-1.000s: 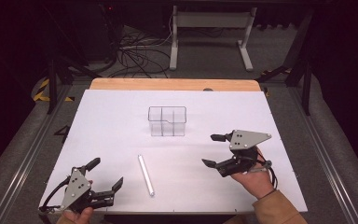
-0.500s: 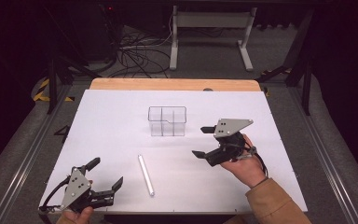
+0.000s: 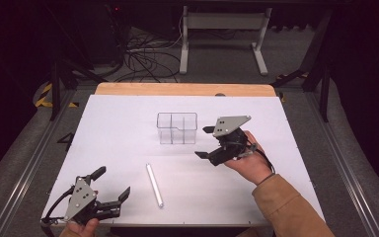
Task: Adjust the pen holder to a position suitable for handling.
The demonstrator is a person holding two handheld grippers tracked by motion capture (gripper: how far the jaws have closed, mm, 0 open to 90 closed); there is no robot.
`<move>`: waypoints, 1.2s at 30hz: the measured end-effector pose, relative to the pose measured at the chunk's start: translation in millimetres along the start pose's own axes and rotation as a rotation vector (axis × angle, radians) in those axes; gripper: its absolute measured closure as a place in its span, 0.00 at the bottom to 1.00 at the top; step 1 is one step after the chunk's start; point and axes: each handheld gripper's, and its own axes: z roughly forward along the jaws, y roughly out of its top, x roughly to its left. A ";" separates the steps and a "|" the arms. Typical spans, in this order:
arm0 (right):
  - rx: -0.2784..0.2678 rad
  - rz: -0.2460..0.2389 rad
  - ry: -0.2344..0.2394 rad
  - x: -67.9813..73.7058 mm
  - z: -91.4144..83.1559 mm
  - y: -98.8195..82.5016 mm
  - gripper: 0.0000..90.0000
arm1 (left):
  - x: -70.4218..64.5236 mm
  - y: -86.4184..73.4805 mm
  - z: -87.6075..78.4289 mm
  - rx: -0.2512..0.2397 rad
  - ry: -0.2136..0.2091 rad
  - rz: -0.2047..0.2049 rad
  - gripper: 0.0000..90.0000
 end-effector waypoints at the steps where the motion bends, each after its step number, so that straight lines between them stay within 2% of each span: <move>1: 0.000 0.001 0.003 -2.6 6.2 1.6 0.24 | 0.0 0.0 0.0 0.000 0.000 0.000 0.07; 8: 0.032 -0.011 -0.008 -11.0 22.8 8.9 0.26 | -0.2 -0.2 0.5 0.000 -0.003 -0.004 0.07; 20: 0.042 0.003 -0.010 -22.0 40.0 14.0 0.29 | 0.5 -0.4 0.7 0.002 -0.001 -0.005 0.07; 24: 0.047 0.021 0.036 -26.7 45.4 14.4 0.30 | 0.5 -0.3 0.6 0.000 -0.004 -0.010 0.07; 27: 0.045 0.028 0.039 -28.8 46.0 14.0 0.31 | 0.6 -0.2 0.3 0.000 -0.006 -0.008 0.07; 31: 0.039 0.027 0.027 -29.4 46.0 14.4 0.34 | 0.2 -0.1 0.5 -0.002 -0.005 -0.009 0.07; 32: 0.044 0.020 0.014 -30.3 48.2 13.7 0.39 | 0.1 -0.1 0.9 0.000 -0.008 -0.008 0.07; 36: 0.060 0.007 0.002 -34.6 53.9 11.3 0.43 | 0.5 -0.3 2.3 0.009 -0.009 -0.007 0.07</move>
